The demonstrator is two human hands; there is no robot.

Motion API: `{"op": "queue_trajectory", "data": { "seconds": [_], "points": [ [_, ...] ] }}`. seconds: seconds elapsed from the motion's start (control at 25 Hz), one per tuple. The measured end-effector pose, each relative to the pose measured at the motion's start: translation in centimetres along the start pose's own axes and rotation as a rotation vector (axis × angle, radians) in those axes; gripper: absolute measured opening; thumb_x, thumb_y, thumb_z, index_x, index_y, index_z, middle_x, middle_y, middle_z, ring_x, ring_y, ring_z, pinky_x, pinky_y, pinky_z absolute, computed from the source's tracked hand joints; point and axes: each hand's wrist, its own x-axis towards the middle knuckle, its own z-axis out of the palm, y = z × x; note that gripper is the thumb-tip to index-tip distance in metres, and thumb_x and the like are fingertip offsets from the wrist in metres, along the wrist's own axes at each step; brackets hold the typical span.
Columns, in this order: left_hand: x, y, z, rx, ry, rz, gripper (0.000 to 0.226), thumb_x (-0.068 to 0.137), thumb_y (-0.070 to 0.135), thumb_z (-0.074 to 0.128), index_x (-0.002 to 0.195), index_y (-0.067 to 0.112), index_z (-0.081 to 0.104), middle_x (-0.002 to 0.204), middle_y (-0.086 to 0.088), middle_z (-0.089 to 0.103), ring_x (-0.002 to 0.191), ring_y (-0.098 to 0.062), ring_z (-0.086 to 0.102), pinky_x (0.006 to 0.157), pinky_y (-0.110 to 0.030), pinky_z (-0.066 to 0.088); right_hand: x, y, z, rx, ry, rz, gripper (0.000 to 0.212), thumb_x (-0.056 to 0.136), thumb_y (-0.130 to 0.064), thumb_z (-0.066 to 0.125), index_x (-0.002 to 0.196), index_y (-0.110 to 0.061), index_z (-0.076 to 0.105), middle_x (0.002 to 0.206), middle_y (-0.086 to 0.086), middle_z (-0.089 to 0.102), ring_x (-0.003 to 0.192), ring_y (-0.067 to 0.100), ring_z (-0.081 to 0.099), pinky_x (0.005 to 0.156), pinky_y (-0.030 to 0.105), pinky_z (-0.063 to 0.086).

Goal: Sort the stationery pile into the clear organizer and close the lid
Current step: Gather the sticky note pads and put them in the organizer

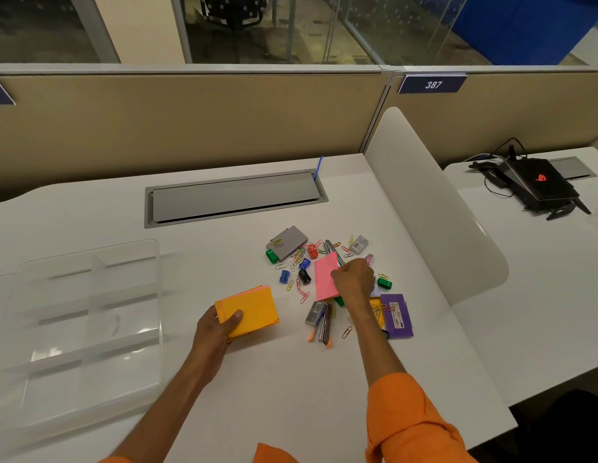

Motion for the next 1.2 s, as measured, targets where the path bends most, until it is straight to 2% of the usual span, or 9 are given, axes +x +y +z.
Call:
{"op": "queue_trajectory", "data": {
  "seconds": [0.12, 0.28, 0.36, 0.44, 0.64, 0.76, 0.84, 0.96, 1.2],
  "points": [
    [0.1, -0.1, -0.2, 0.010, -0.013, 0.025, 0.091, 0.065, 0.046, 0.076, 0.143, 0.013, 0.043, 0.136, -0.013, 0.054, 0.119, -0.037, 0.055, 0.102, -0.057, 0.045, -0.4, 0.1, 0.1, -0.011, 0.068, -0.055, 0.014, 0.075, -0.012, 0.063, 0.062, -0.009, 0.063, 0.063, 0.006, 0.059, 0.071, 0.029, 0.062, 0.056, 0.026, 0.036],
    [0.0, 0.4, -0.2, 0.013, -0.010, 0.014, 0.070, 0.081, 0.033, 0.071, 0.142, 0.012, 0.043, 0.134, -0.013, 0.055, 0.118, -0.036, 0.055, 0.102, -0.054, 0.046, -1.2, -0.1, -1.1, -0.047, 0.129, -0.147, 0.011, 0.087, -0.019, 0.062, 0.095, -0.014, 0.068, 0.110, 0.008, 0.059, 0.104, 0.027, 0.054, 0.083, 0.037, 0.045],
    [-0.1, 0.4, -0.1, 0.018, -0.015, 0.021, 0.078, 0.074, 0.039, 0.072, 0.142, 0.013, 0.044, 0.135, -0.013, 0.055, 0.118, -0.036, 0.056, 0.103, -0.056, 0.046, -1.4, -0.1, -2.2, 0.137, -0.007, -0.179, 0.014, 0.092, -0.020, 0.059, 0.102, -0.011, 0.062, 0.109, 0.008, 0.060, 0.099, 0.023, 0.057, 0.073, 0.029, 0.050],
    [-0.1, 0.5, 0.0, 0.012, -0.025, 0.029, 0.083, 0.070, 0.043, 0.073, 0.142, 0.013, 0.044, 0.135, -0.013, 0.055, 0.119, -0.036, 0.055, 0.103, -0.056, 0.045, -1.9, -0.1, -3.6, 0.268, -0.140, -0.206, 0.014, 0.094, -0.020, 0.058, 0.104, -0.010, 0.058, 0.101, 0.005, 0.062, 0.093, 0.020, 0.059, 0.060, 0.021, 0.045],
    [-0.4, 0.8, 1.0, -0.038, -0.046, -0.036, 0.035, 0.092, 0.019, 0.065, 0.124, 0.018, 0.053, 0.125, -0.013, 0.061, 0.113, -0.034, 0.060, 0.097, -0.051, 0.051, -4.0, -0.5, -4.1, 0.256, -0.408, -0.355, 0.013, 0.092, -0.016, 0.059, 0.103, -0.021, 0.060, 0.086, 0.004, 0.066, 0.081, 0.017, 0.060, 0.061, 0.025, 0.042],
    [-0.9, 1.2, 1.6, -0.057, -0.077, -0.057, 0.029, 0.095, 0.013, 0.060, 0.123, 0.013, 0.056, 0.116, -0.012, 0.066, 0.104, -0.033, 0.065, 0.082, -0.045, 0.058, -5.9, -1.2, -1.9, 0.179, -0.517, -0.444, 0.017, 0.092, -0.019, 0.060, 0.108, -0.022, 0.063, 0.103, 0.004, 0.067, 0.093, 0.018, 0.061, 0.067, 0.027, 0.044],
    [-1.1, 1.2, 1.8, -0.058, -0.094, -0.059, 0.026, 0.097, 0.011, 0.056, 0.122, 0.010, 0.057, 0.113, -0.014, 0.068, 0.098, -0.033, 0.067, 0.071, -0.041, 0.061, -7.3, -1.7, -0.5, 0.129, -0.518, -0.500, 0.017, 0.091, -0.019, 0.060, 0.108, -0.022, 0.065, 0.109, -0.001, 0.065, 0.098, 0.016, 0.059, 0.068, 0.022, 0.043],
    [-1.4, 1.6, 1.8, -0.042, -0.111, -0.055, 0.020, 0.100, 0.015, 0.051, 0.117, 0.013, 0.061, 0.110, -0.014, 0.069, 0.096, -0.032, 0.067, 0.067, -0.041, 0.061, -8.8, -2.3, 1.2, 0.123, -0.480, -0.507, 0.017, 0.092, -0.016, 0.060, 0.108, -0.020, 0.067, 0.108, -0.005, 0.062, 0.095, 0.011, 0.054, 0.068, 0.013, 0.036],
    [-1.8, 1.1, 1.5, 0.011, -0.186, 0.002, 0.035, 0.089, 0.020, 0.068, 0.123, 0.013, 0.061, 0.113, -0.014, 0.070, 0.101, -0.032, 0.069, 0.077, -0.045, 0.060, -10.5, -2.8, 2.8, 0.084, -0.381, -0.540, 0.019, 0.090, -0.020, 0.064, 0.108, -0.015, 0.067, 0.111, 0.001, 0.067, 0.099, 0.013, 0.056, 0.086, 0.028, 0.046]
  ]
}}
